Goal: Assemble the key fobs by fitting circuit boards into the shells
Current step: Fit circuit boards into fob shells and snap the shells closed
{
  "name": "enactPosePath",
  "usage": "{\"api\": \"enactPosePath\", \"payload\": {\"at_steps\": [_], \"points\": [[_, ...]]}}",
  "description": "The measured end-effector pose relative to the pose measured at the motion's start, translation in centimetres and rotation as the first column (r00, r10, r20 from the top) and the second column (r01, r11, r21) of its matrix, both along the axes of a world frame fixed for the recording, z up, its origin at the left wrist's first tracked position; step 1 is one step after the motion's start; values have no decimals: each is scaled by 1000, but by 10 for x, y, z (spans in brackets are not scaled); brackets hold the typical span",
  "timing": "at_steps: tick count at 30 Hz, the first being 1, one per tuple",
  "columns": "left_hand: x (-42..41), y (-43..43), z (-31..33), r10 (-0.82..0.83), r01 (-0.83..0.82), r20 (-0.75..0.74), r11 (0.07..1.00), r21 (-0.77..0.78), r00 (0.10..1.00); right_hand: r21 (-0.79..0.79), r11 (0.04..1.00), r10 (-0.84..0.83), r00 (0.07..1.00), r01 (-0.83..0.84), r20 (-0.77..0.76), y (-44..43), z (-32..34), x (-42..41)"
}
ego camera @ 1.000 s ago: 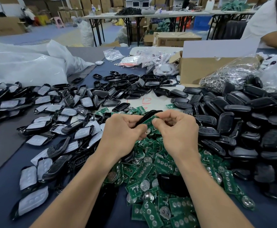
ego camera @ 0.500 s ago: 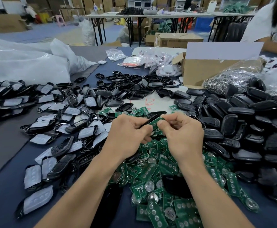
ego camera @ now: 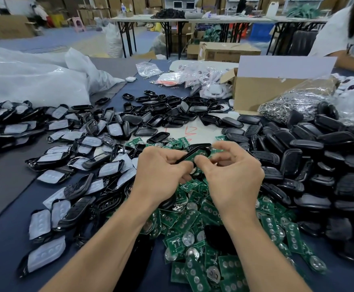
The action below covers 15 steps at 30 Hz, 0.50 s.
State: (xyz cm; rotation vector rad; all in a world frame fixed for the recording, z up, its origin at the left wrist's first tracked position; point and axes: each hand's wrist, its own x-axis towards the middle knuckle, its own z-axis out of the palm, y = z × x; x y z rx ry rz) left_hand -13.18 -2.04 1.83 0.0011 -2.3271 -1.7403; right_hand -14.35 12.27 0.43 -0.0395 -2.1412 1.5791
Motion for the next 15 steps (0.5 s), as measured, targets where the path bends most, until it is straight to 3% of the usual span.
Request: {"api": "enactPosePath", "payload": {"at_steps": [3,5,8,11,14,15], "points": [[-1,-3,0,-8,8,-8,1000,4,1000,-81,981,182,980,-176,84,1,-1,-4],[-1,-3,0,-20,18,-17,997,-79,1000,-158,955,269,957,-251,108,2,-1,-5],[1,-1,-2,-27,18,-38,973,-230,999,-161,952,282,949,-259,138,6,-3,-8],[0,1,1,-22,12,-37,965,-263,999,-131,960,269,949,-249,167,6,-2,-7],[0,-4,9,73,-114,-127,931,-346,989,-117,965,251,953,-233,170,0,-1,-6],[0,-10,15,139,-178,-146,937,-301,979,-80,967,253,952,-242,174,-3,-1,-5]]}}
